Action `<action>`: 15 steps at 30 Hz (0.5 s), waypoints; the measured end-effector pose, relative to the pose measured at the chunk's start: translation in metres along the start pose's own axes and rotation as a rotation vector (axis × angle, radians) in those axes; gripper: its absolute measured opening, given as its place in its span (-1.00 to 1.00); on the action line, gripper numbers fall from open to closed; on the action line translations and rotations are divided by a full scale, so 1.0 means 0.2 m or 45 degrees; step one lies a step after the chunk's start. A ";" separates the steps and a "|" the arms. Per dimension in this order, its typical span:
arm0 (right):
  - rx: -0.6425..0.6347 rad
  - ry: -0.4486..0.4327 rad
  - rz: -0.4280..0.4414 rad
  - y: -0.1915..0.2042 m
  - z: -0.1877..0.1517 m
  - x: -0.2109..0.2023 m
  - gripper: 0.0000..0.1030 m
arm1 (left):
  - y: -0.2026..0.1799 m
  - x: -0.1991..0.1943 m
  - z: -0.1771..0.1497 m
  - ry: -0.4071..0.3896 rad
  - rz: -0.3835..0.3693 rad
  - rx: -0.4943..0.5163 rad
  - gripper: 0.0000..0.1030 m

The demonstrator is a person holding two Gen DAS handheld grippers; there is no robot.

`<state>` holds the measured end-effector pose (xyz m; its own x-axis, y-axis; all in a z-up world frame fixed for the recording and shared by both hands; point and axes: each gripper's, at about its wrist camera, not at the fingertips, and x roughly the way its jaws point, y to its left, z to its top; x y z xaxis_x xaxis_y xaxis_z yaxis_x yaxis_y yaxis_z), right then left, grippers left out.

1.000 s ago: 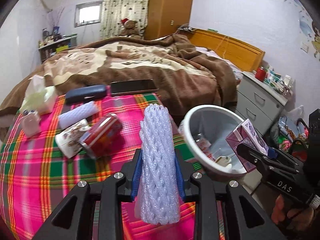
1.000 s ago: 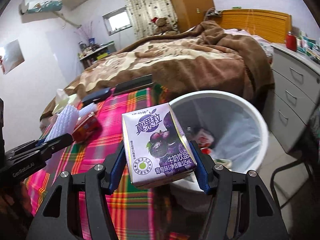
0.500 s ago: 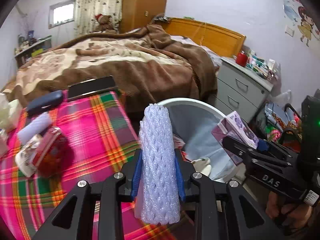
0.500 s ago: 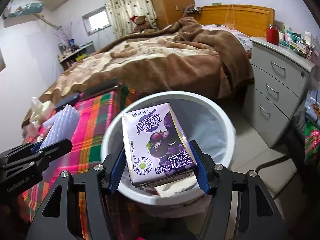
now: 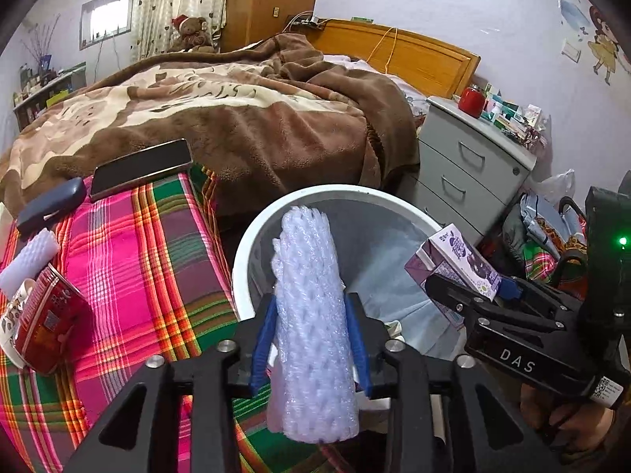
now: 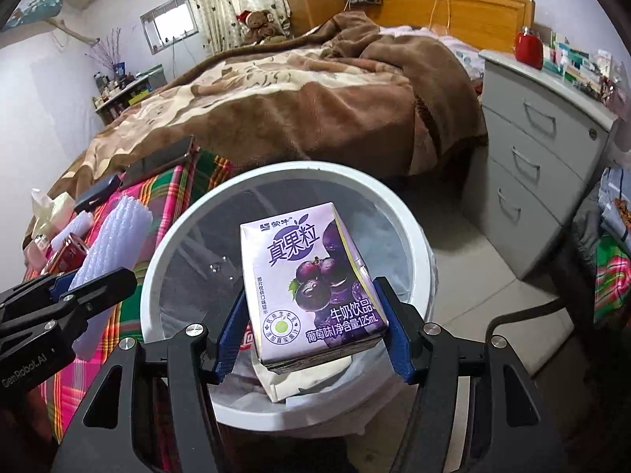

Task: Collect trash
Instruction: 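Carry the foam sleeve and juice box over the white bin and open both grippers, then withdraw both grippers from the bin back over the plaid cloth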

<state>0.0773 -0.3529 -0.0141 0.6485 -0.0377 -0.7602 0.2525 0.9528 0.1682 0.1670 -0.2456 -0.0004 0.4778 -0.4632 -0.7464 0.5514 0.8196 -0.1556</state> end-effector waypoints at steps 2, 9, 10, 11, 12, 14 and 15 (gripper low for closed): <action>-0.002 -0.003 -0.014 0.00 -0.01 0.00 0.22 | 0.00 0.00 0.00 -0.008 -0.003 -0.008 0.11; -0.015 -0.024 -0.026 0.00 -0.01 -0.03 0.22 | 0.03 -0.03 -0.01 -0.013 0.001 -0.020 0.11; -0.017 -0.037 -0.022 0.01 -0.01 -0.04 0.22 | 0.03 -0.04 -0.02 -0.018 -0.001 -0.021 0.12; -0.019 -0.042 -0.018 0.01 -0.01 -0.03 0.23 | 0.04 -0.05 -0.02 -0.022 0.000 -0.025 0.12; -0.023 -0.039 -0.013 0.01 0.00 -0.03 0.25 | 0.04 -0.05 -0.02 -0.023 0.001 -0.028 0.12; -0.022 -0.035 -0.024 0.02 0.00 -0.03 0.27 | 0.05 -0.07 -0.02 -0.032 -0.001 -0.034 0.12; -0.021 -0.048 -0.029 0.02 0.00 -0.04 0.27 | 0.06 -0.08 -0.03 -0.036 0.002 -0.035 0.12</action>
<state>0.0737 -0.3489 -0.0068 0.6694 -0.0705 -0.7396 0.2560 0.9564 0.1406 0.1619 -0.2272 0.0065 0.4979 -0.4709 -0.7282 0.5320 0.8290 -0.1724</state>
